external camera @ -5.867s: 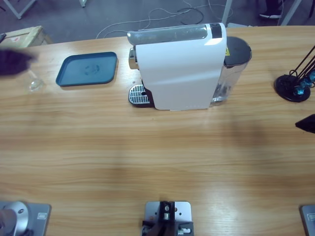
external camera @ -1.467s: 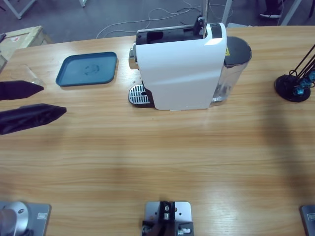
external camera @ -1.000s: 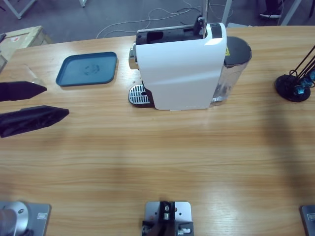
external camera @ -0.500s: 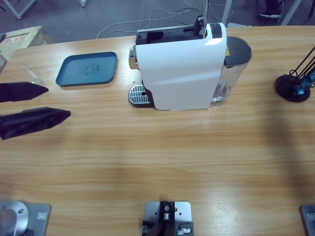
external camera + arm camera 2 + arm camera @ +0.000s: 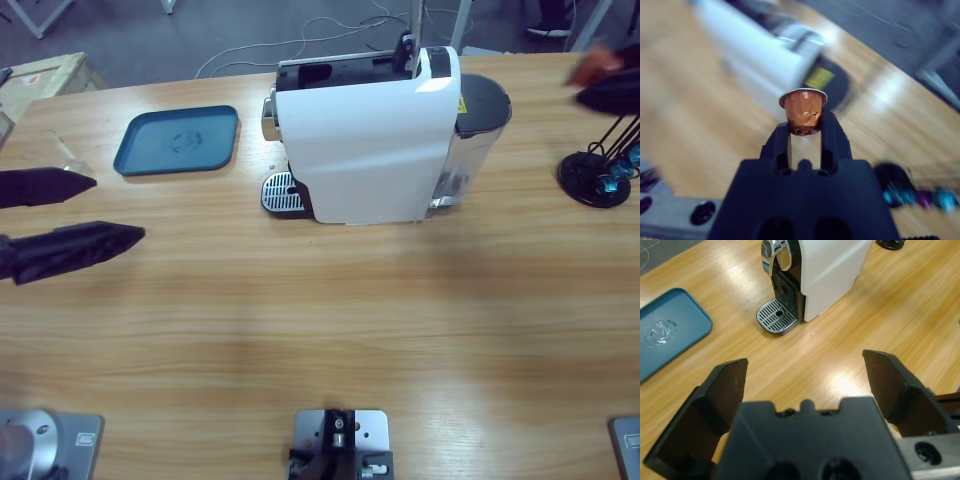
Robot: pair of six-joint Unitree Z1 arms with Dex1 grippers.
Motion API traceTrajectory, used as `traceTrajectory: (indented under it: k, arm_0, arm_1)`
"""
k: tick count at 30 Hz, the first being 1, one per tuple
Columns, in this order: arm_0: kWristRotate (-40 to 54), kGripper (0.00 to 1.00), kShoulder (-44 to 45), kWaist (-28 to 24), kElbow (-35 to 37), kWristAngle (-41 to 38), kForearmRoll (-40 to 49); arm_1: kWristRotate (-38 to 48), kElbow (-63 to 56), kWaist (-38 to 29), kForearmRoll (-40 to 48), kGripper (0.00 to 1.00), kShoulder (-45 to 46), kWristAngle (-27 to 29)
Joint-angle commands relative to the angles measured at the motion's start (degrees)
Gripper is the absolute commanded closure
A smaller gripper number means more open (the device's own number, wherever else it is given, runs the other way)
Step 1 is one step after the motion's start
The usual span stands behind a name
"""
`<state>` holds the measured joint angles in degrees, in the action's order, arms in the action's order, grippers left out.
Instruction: Pour coffee
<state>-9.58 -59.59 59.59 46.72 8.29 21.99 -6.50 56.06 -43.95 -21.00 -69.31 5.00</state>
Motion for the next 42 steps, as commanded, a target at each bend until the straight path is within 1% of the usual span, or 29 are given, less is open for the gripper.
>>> traceTrajectory:
  k: [1, 4, 7, 9, 14, 17, 21, 29, 42]
  arm_0:
    - [3.11, 0.0, 4.31, -0.44, -3.79, 0.74, 1.39]
    - [3.08, 0.0, 5.24, -0.49, -3.86, 0.71, 1.39]
    - [3.08, 0.0, 5.54, -0.7, -4.04, 0.69, 1.39]
    - [2.99, 0.0, 5.56, -0.7, -4.07, 0.57, 1.39]
    - [2.82, 0.004, 5.61, -0.7, -4.13, 0.5, 1.39]
    - [2.62, 0.004, 5.54, -0.7, -4.6, 0.53, 1.39]
    - [1.69, 0.004, 5.31, -0.72, -4.97, 0.58, 1.39]
    - [1.36, 0.004, 4.91, -0.72, -5.74, 0.55, 1.33]
    - [0.97, 0.004, 5.43, -0.76, -6.81, 0.58, 1.21]
  arm_1:
    - [-7.81, 25.0, -9.05, -11.91, 1.0, -21.47, -10.66]
    - [-9.18, 33.68, -9.05, -14.37, 1.0, -28.78, -13.23]
    - [-9.76, 38.29, -9.05, -15.0, 1.0, -34.23, -14.25]
    - [-9.67, 40.78, -8.44, -14.53, 1.0, -36.66, -14.37]
    - [-10.39, 46.11, -4.2, -14.62, 1.0, -41.65, -13.44]
    - [-11.43, 48.32, -2.04, -15.51, 1.0, -43.37, -13.72]
    - [-11.92, 47.65, -0.09, -15.94, 1.0, -44.46, -14.56]
    - [-13.61, 46.62, -0.03, -16.46, 1.0, -45.37, -14.58]
    - [-13.71, 45.09, 0.0, -16.53, 1.0, -46.24, -13.98]
